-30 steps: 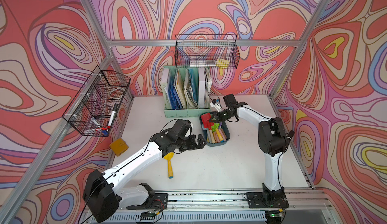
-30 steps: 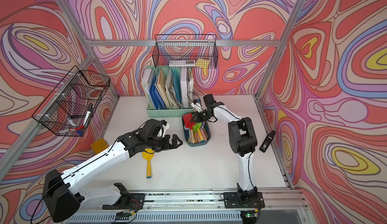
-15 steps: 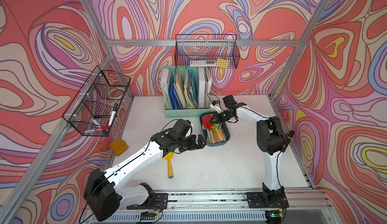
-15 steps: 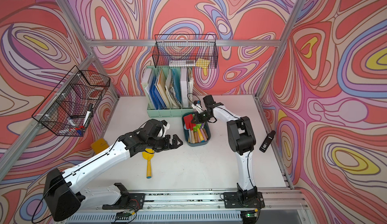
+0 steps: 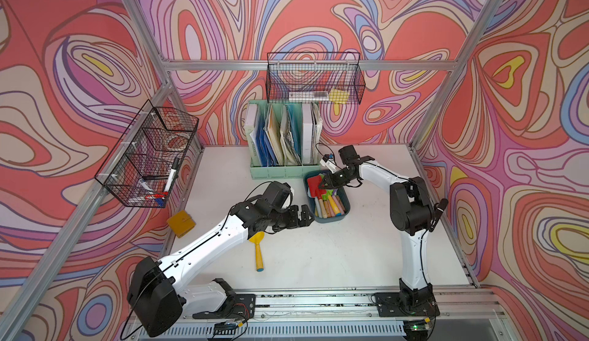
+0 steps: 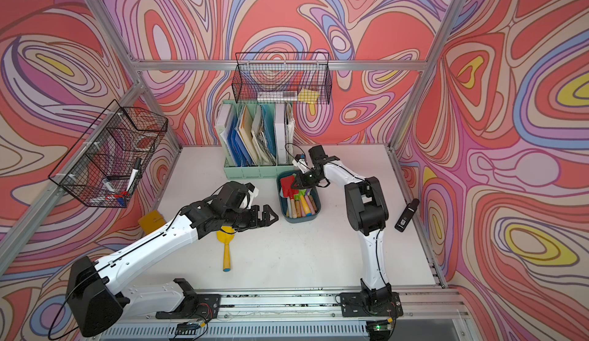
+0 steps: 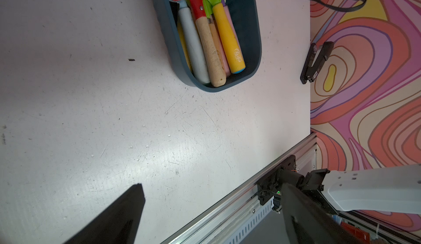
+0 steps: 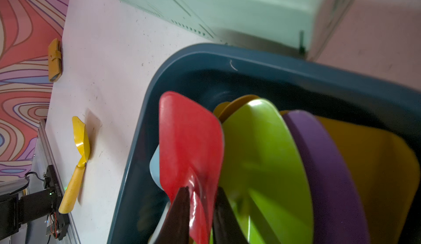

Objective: Put the shovel into the storage box
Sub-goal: Place the shovel in the storage box.

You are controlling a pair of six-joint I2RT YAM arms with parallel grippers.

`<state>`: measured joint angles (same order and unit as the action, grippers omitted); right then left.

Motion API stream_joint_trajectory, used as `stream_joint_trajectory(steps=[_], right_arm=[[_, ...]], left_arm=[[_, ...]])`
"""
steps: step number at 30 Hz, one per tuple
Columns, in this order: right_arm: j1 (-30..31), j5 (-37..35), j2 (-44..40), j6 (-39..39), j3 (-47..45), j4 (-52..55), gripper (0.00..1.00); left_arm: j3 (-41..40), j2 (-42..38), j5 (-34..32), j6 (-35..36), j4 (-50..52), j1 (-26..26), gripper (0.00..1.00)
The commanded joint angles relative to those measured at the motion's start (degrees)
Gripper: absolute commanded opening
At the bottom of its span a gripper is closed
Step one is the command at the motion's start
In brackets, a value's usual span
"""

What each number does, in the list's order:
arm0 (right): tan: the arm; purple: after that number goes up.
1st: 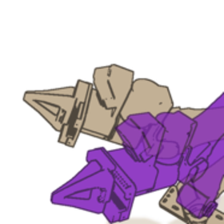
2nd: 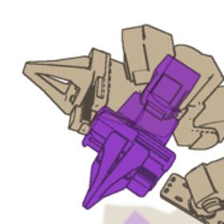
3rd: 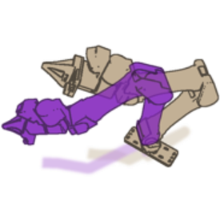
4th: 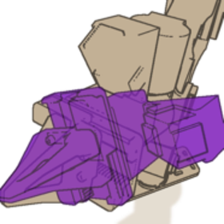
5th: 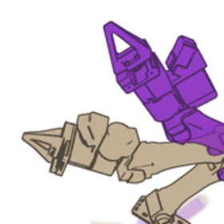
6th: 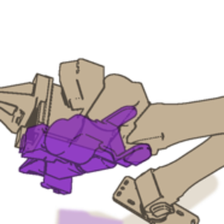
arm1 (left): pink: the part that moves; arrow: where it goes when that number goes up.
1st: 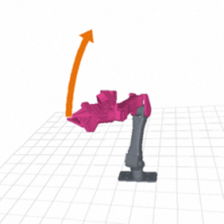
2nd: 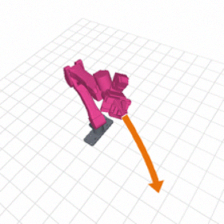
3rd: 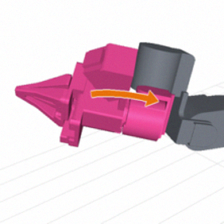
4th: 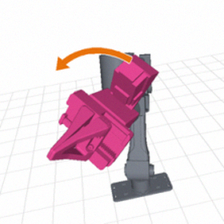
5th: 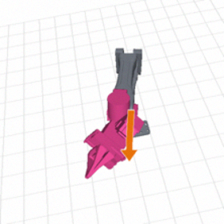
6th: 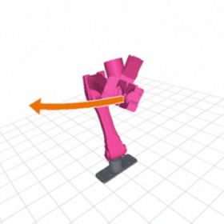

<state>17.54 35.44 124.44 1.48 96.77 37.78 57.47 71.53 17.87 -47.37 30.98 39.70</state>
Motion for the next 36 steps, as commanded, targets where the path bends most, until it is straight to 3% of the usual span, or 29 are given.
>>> stream_joint_trajectory(steps=[1,18,26,36], right_arm=[[-0.31,-1.11,0.36,0.17,0.2,0.93,0.25],[-0.31,-5.91,-5.09,-0.46,0.7,4.91,0.31],[-0.31,-7.19,-8.77,-1.16,0.61,5.99,0.31],[-0.22,-12.93,-17.47,-3.97,-1.24,8.11,0.31]], left_arm=[[0.33,-0.15,0.37,0.53,2.22,-0.25,0.99],[2.37,0.38,-3.91,0.71,11.38,-0.24,0.99],[4.97,0.33,-9.21,-0.41,20.48,-0.24,0.99],[2.2,0.59,-12.43,-5.58,28.74,-0.27,0.99]])
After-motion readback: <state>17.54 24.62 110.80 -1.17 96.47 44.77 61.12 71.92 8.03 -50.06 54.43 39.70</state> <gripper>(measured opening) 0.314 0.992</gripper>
